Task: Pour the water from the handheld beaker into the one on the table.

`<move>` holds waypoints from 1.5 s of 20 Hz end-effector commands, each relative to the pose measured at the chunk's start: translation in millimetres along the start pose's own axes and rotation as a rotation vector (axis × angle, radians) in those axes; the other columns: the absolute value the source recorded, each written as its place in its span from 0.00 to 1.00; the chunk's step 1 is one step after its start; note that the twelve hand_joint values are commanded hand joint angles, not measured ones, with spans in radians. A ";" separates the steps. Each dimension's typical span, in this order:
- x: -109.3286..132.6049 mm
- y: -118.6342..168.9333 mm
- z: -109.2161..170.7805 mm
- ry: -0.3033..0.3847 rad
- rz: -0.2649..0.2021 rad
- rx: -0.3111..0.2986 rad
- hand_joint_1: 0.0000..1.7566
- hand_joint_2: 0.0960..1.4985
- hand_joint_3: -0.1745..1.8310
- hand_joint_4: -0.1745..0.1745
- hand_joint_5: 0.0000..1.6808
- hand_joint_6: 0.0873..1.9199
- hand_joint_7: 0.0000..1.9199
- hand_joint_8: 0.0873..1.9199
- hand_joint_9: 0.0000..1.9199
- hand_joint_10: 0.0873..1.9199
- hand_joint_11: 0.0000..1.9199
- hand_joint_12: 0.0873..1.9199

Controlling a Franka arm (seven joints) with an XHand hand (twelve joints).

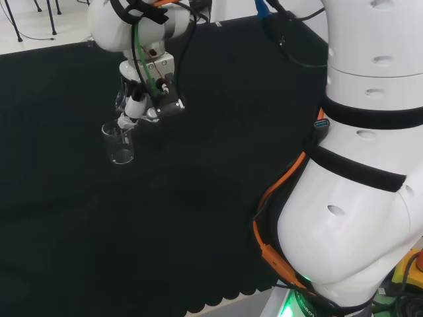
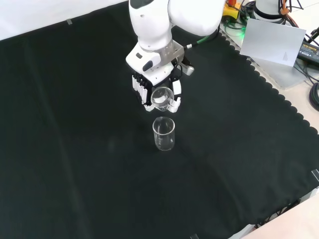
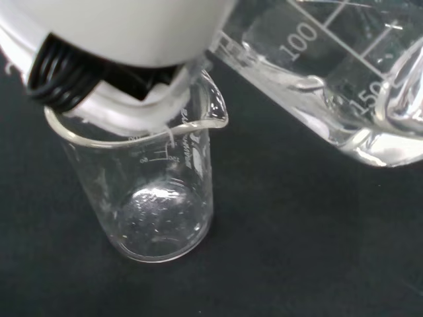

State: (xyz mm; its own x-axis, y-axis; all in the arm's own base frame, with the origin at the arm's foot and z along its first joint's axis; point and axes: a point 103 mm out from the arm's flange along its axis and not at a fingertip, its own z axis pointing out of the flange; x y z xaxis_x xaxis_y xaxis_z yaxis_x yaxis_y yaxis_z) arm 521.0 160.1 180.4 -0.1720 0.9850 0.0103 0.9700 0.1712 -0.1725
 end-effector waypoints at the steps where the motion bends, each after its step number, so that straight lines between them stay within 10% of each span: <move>1: 0.7 1.4 0.8 -0.079 0.011 0.032 0.68 0.35 0.45 0.19 0.80 0.26 0.92 0.09 0.83 0.26 0.73 0.36; 30: 27.4 3.2 -5.7 -0.353 0.032 0.132 0.68 0.36 0.45 0.17 0.79 0.28 0.89 0.17 0.81 0.28 0.73 0.36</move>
State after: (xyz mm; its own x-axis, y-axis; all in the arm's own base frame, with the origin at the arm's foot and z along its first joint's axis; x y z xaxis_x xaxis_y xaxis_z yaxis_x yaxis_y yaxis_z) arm 524.9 174.1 181.3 -0.2004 0.9381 -0.2824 0.9526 0.1192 -0.2799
